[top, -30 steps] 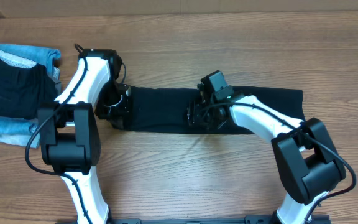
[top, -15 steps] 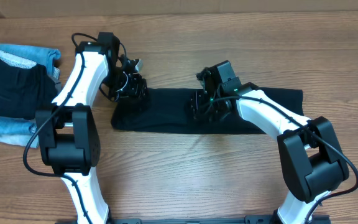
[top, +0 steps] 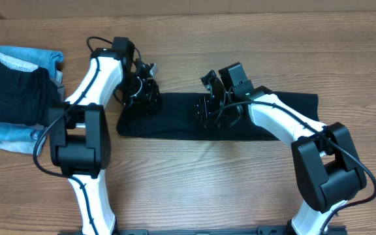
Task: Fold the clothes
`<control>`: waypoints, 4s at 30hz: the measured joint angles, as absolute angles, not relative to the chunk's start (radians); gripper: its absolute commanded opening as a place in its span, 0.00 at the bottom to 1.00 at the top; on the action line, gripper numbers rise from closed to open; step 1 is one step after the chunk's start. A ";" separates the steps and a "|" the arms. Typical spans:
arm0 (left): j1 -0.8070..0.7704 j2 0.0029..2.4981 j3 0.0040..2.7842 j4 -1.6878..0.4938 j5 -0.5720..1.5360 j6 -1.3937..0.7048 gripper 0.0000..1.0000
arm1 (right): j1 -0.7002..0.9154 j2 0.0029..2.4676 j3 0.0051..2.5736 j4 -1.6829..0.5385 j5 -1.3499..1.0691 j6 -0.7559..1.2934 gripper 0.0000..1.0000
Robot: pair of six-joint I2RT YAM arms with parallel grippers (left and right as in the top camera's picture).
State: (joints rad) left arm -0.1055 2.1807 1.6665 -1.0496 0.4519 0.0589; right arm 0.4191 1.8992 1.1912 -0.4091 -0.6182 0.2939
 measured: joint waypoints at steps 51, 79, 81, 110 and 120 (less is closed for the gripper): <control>-0.164 2.211 1.756 -1.150 0.469 -0.024 0.11 | 0.519 1.972 1.236 -0.296 -0.546 0.418 0.04; -0.150 2.203 1.576 -1.005 0.483 -0.024 0.15 | 0.215 2.008 1.244 -0.716 -0.462 0.554 0.04; -0.150 2.203 1.576 -1.007 0.483 -0.024 0.15 | 0.162 2.008 1.245 -0.744 -0.471 0.519 0.07; -0.102 2.205 2.123 -1.378 0.220 -0.118 0.96 | -0.464 2.023 1.616 -1.139 -0.304 0.055 0.93; 0.075 2.206 2.069 -1.335 0.167 -0.234 1.00 | -0.474 2.023 1.517 -1.121 -0.149 -0.036 0.91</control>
State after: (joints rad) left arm 0.0746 2.2055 2.0689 -1.3354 0.1673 -0.2344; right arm -0.4736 2.0228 1.5173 -1.1206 -0.1493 -0.0364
